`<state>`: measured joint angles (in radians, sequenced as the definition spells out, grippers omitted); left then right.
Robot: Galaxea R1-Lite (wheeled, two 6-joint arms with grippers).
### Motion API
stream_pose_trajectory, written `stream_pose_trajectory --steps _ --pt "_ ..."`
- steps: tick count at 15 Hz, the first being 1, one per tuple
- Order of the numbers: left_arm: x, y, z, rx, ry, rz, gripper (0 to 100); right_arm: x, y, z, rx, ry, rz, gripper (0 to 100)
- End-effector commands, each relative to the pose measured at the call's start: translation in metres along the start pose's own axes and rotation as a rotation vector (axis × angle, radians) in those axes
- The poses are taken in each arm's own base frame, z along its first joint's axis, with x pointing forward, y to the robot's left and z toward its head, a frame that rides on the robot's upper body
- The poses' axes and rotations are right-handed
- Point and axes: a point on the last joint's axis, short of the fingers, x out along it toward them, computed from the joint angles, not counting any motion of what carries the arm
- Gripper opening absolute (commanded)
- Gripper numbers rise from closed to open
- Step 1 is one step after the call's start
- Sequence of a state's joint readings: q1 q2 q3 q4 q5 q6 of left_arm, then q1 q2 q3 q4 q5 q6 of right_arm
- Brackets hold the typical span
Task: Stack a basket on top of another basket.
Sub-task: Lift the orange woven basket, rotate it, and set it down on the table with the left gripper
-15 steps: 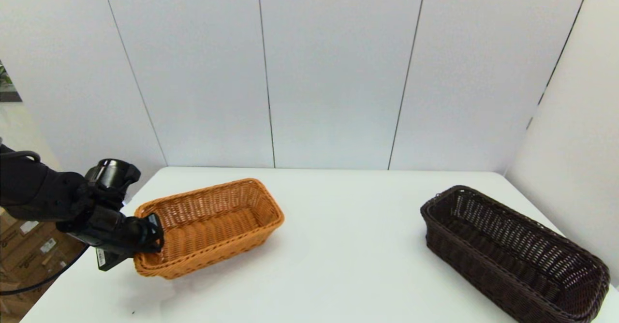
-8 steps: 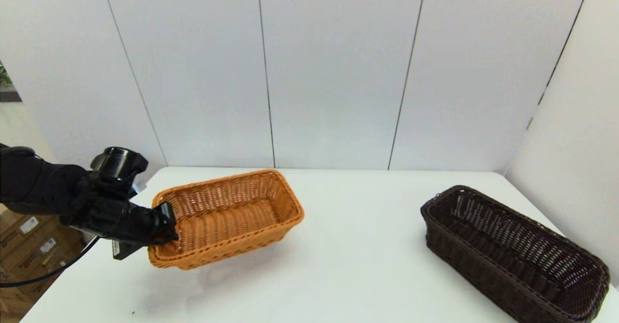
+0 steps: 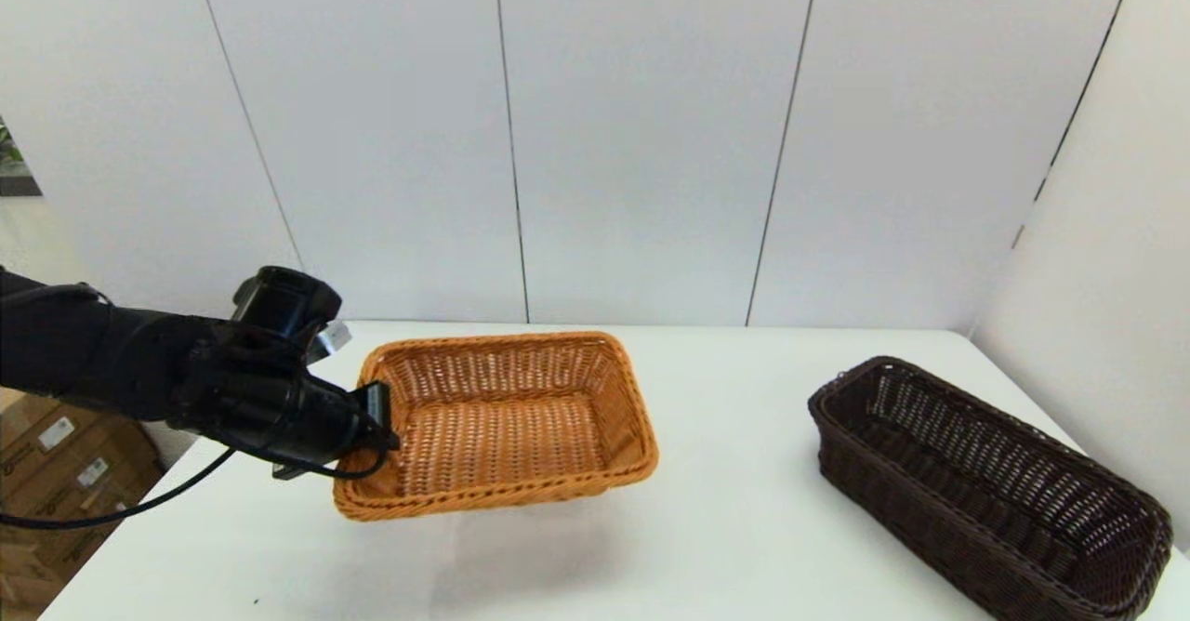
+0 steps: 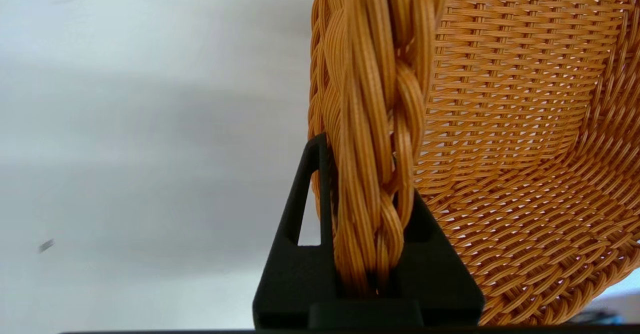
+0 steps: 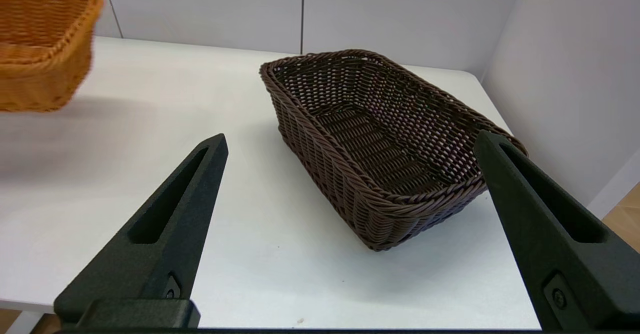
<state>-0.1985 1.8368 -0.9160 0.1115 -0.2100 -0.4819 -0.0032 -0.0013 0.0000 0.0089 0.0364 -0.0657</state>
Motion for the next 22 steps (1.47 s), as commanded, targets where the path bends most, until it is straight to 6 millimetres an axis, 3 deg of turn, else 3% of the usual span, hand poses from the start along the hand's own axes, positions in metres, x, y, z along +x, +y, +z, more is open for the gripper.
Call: stream_pose_trajectory --steps 1,5,14,22 --pt "0.016 -0.036 -0.005 0.103 0.031 -0.073 0 0.000 0.000 0.000 0.000 0.000 0.001 100" --pt "0.035 -0.053 0.004 0.124 0.071 -0.147 0 0.000 0.000 0.000 0.000 0.000 0.001 100" --pt "0.092 -0.057 0.008 0.112 0.126 -0.065 0 0.000 0.000 0.000 0.000 0.000 0.001 100" --pt "0.099 -0.058 0.005 0.082 0.150 -0.054 0 0.000 0.000 0.000 0.000 0.000 0.001 100"
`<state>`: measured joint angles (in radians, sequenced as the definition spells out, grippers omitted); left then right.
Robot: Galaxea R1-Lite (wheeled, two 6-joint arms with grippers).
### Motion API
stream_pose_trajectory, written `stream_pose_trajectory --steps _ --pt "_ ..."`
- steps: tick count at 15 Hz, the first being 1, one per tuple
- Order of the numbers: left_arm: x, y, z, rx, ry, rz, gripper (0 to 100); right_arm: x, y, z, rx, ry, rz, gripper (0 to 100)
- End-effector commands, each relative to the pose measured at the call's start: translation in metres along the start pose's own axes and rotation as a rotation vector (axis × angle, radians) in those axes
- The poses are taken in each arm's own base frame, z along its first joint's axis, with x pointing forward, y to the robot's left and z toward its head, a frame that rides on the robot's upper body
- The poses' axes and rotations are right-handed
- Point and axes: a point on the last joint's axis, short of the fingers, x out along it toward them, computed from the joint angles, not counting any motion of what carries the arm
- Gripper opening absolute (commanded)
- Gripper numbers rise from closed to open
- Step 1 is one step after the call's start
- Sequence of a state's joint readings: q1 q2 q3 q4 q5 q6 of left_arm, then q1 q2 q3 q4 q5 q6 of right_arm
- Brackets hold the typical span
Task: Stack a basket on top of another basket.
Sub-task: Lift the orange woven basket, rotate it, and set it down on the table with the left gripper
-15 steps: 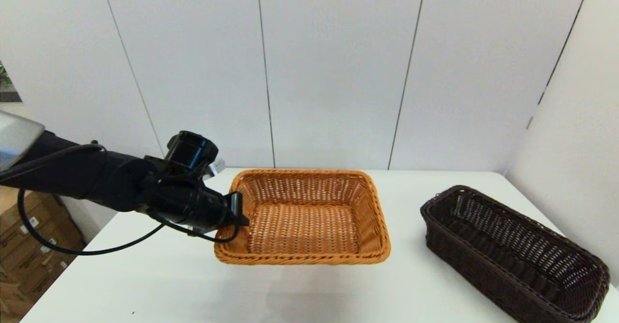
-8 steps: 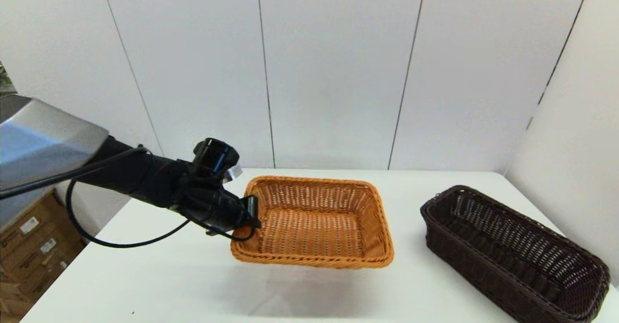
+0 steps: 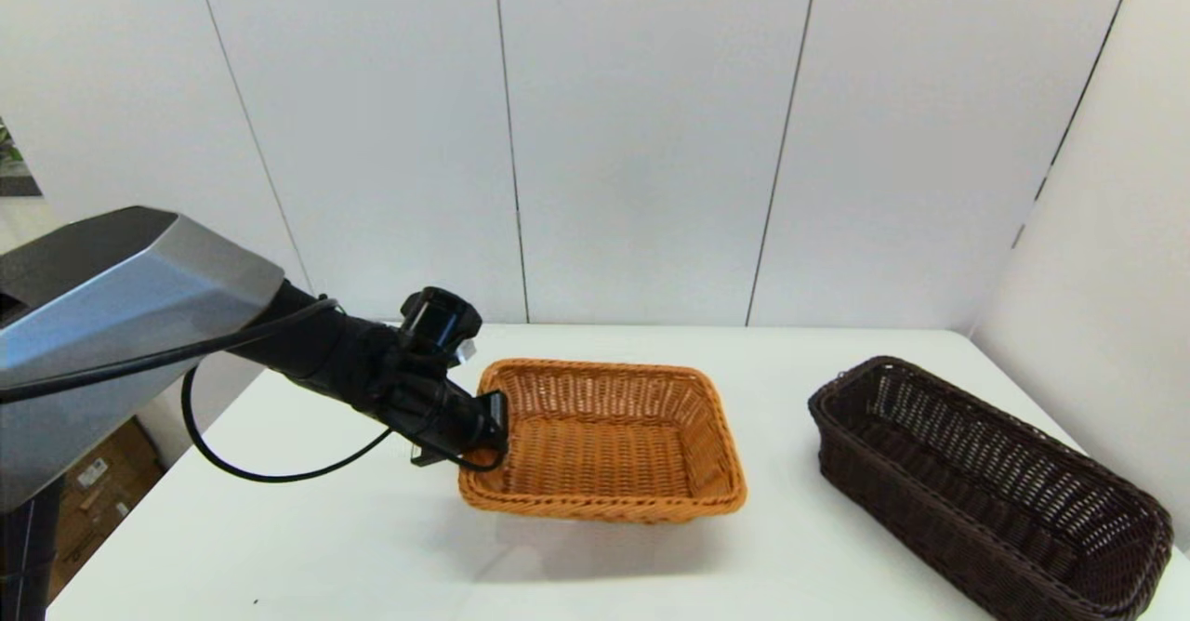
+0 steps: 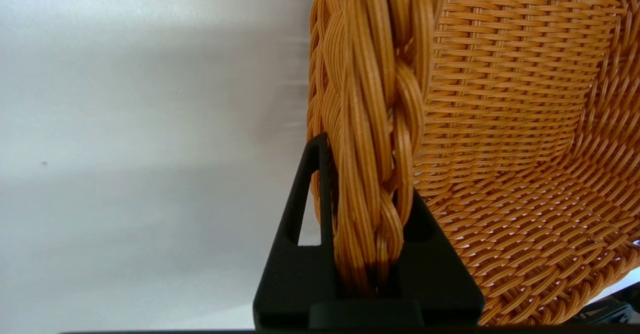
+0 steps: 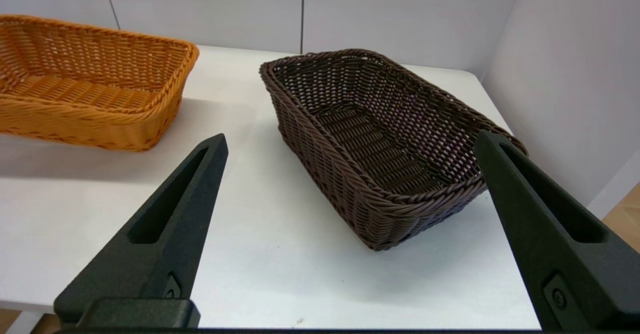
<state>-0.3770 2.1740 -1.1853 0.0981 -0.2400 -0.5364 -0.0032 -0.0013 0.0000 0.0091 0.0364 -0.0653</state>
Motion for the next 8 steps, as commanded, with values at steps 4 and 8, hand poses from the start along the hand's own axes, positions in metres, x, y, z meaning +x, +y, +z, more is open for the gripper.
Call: stream_pose_trajectory --steps 4,8 --pt "0.0021 0.0009 -0.0059 -0.016 0.049 0.013 0 0.0000 0.0000 0.0000 -0.001 0.000 0.001 100" --pt "0.0030 0.0002 -0.0072 -0.012 0.061 0.002 0 0.0000 0.0000 0.0000 -0.001 0.000 0.001 100"
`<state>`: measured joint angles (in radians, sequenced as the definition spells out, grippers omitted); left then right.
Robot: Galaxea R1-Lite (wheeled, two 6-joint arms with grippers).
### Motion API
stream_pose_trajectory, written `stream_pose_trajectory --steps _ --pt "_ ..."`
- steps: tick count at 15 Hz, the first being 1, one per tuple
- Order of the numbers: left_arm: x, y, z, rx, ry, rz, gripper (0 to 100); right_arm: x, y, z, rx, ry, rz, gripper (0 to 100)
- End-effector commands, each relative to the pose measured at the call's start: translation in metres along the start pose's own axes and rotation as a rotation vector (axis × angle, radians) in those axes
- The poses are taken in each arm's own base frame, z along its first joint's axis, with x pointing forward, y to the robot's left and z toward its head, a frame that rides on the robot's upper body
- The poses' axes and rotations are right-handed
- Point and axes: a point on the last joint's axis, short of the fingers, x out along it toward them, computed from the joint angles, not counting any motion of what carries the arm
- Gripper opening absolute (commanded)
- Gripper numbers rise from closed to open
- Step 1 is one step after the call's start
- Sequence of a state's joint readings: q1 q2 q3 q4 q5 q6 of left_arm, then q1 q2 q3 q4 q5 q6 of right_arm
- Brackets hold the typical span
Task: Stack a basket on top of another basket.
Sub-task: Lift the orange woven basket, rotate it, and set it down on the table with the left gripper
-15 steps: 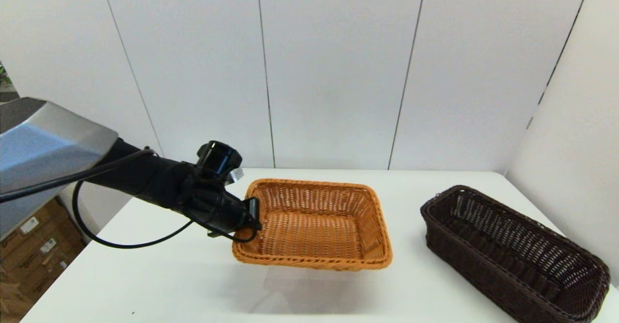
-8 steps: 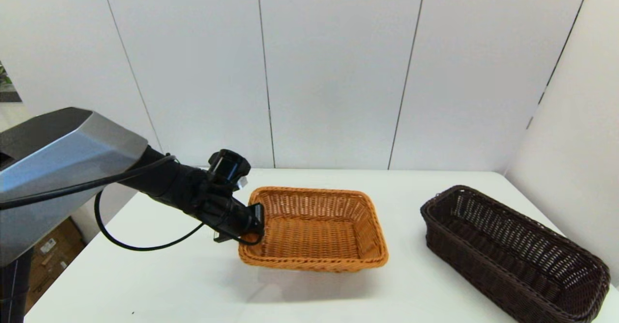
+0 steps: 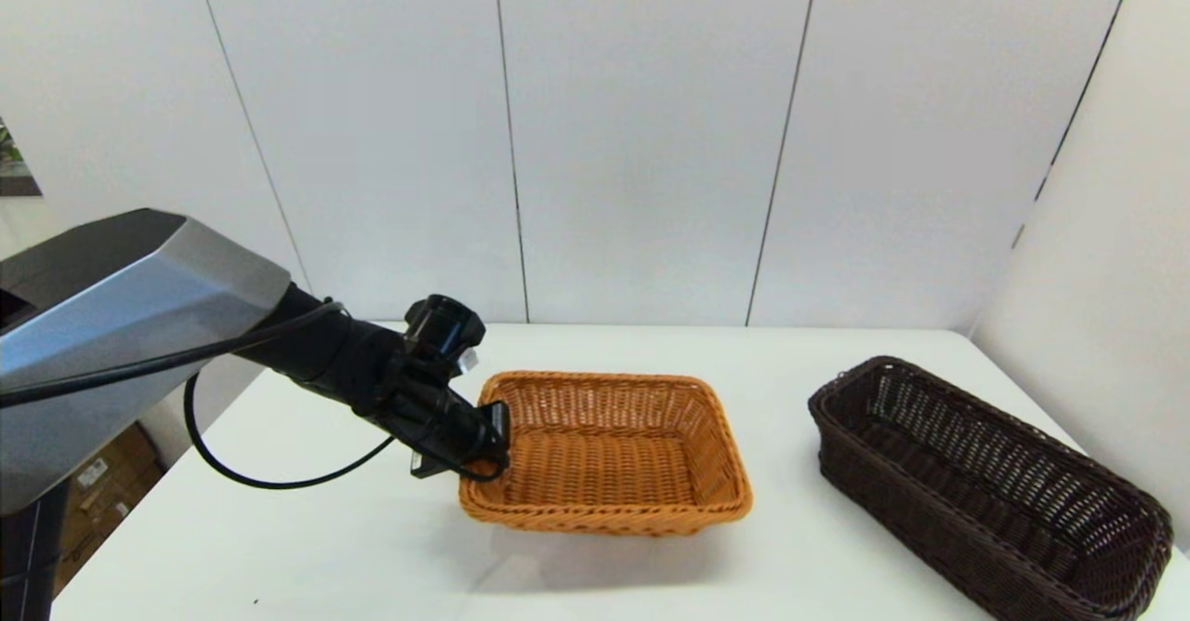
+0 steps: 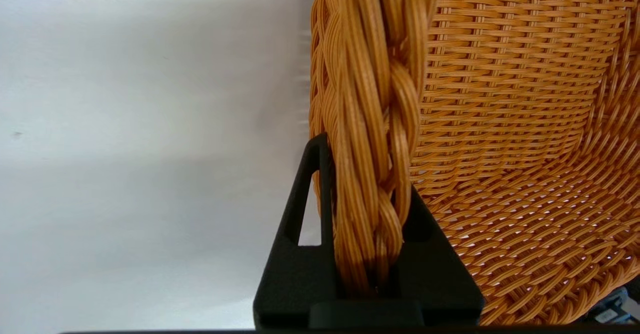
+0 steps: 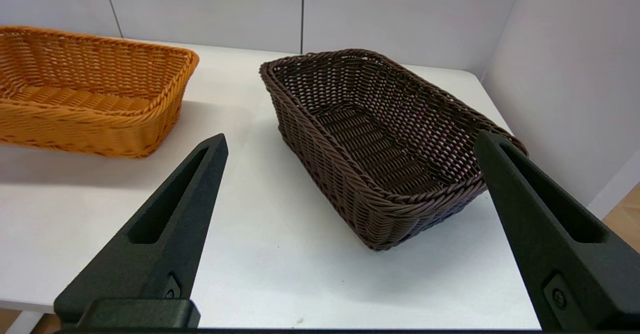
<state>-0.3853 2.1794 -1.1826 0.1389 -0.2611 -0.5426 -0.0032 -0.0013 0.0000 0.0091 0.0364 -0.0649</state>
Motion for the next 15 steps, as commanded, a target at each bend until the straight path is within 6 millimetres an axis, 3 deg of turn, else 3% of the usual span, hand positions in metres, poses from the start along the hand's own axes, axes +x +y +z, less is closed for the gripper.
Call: stream_pose_trajectory --steps 1,15 --pt "0.001 -0.001 -0.002 0.003 0.009 -0.002 0 0.000 0.000 0.000 -0.001 0.000 0.001 100" --pt "0.001 0.002 -0.013 0.002 0.058 -0.015 0 0.000 0.000 0.000 -0.001 0.000 0.001 100"
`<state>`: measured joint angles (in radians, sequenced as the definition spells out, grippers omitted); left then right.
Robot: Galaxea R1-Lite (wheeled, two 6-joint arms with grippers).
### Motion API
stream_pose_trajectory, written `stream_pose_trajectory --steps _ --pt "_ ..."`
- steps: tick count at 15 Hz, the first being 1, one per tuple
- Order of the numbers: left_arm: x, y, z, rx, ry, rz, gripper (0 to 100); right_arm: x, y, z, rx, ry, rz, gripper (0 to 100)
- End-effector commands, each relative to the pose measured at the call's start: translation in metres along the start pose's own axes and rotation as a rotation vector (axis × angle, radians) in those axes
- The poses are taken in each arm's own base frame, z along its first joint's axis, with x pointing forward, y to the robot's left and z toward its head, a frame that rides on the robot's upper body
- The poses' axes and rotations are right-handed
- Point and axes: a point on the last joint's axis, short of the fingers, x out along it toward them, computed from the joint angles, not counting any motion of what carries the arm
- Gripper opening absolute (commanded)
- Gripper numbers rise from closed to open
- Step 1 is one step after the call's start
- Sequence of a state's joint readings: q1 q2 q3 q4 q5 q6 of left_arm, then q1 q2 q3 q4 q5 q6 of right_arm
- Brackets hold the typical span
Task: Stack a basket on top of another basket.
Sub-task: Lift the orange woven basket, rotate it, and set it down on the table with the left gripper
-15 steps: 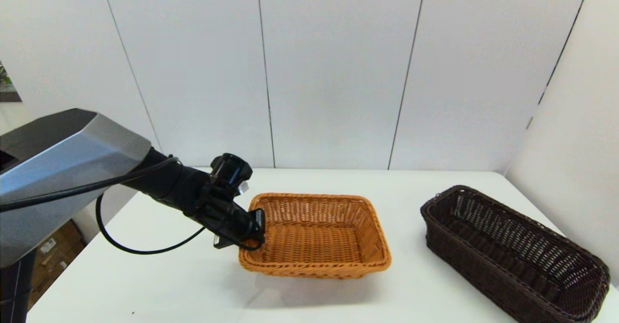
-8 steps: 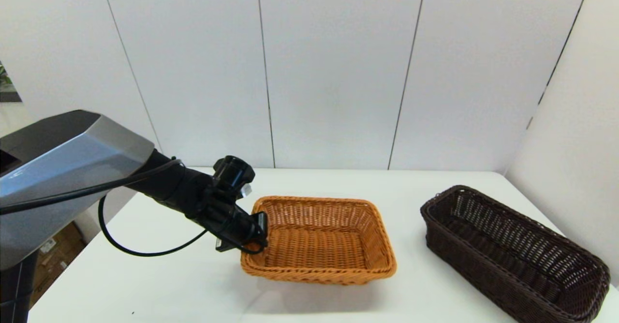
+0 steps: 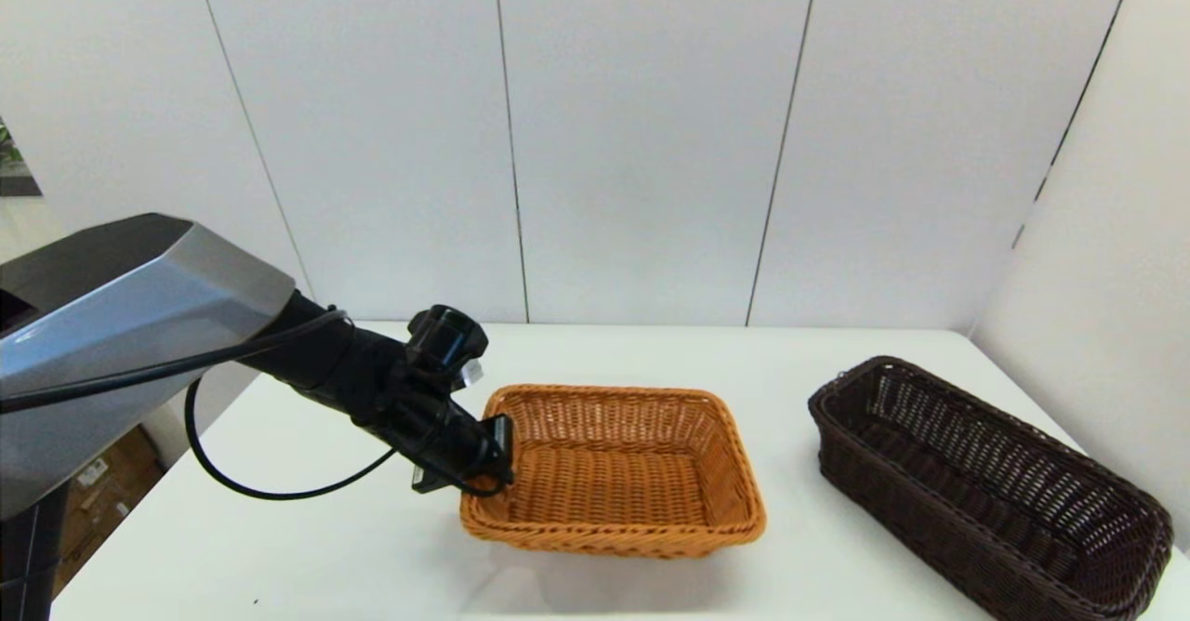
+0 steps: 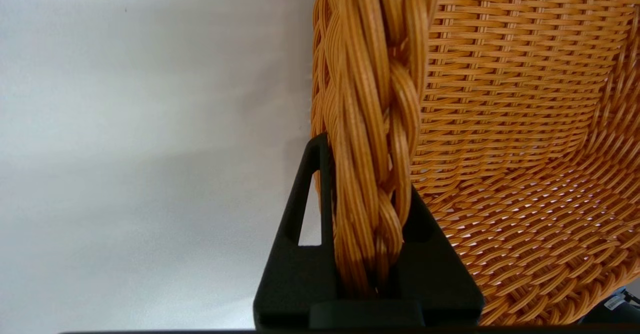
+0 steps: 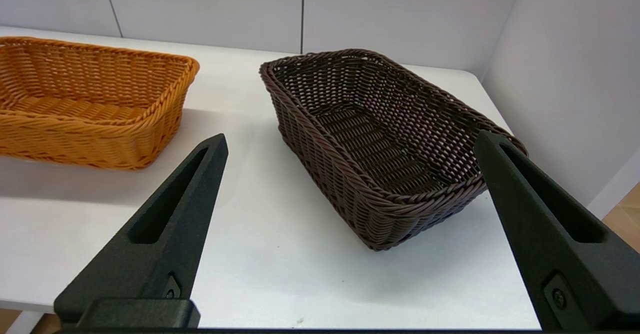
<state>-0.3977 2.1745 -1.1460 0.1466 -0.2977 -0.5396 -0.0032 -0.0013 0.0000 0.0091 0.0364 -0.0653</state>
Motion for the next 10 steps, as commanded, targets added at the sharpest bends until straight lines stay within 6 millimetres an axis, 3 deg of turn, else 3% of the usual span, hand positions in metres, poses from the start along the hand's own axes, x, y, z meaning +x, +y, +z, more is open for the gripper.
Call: stream_pose_trajectory --steps 1,10 --pt "-0.0016 0.0012 -0.0027 -0.001 0.006 0.002 0 0.0000 0.0000 0.0000 -0.001 0.000 0.001 100" --pt "0.0006 0.0021 -0.0051 0.008 0.015 0.008 0 0.0000 0.0000 0.0000 -0.001 0.000 0.001 100"
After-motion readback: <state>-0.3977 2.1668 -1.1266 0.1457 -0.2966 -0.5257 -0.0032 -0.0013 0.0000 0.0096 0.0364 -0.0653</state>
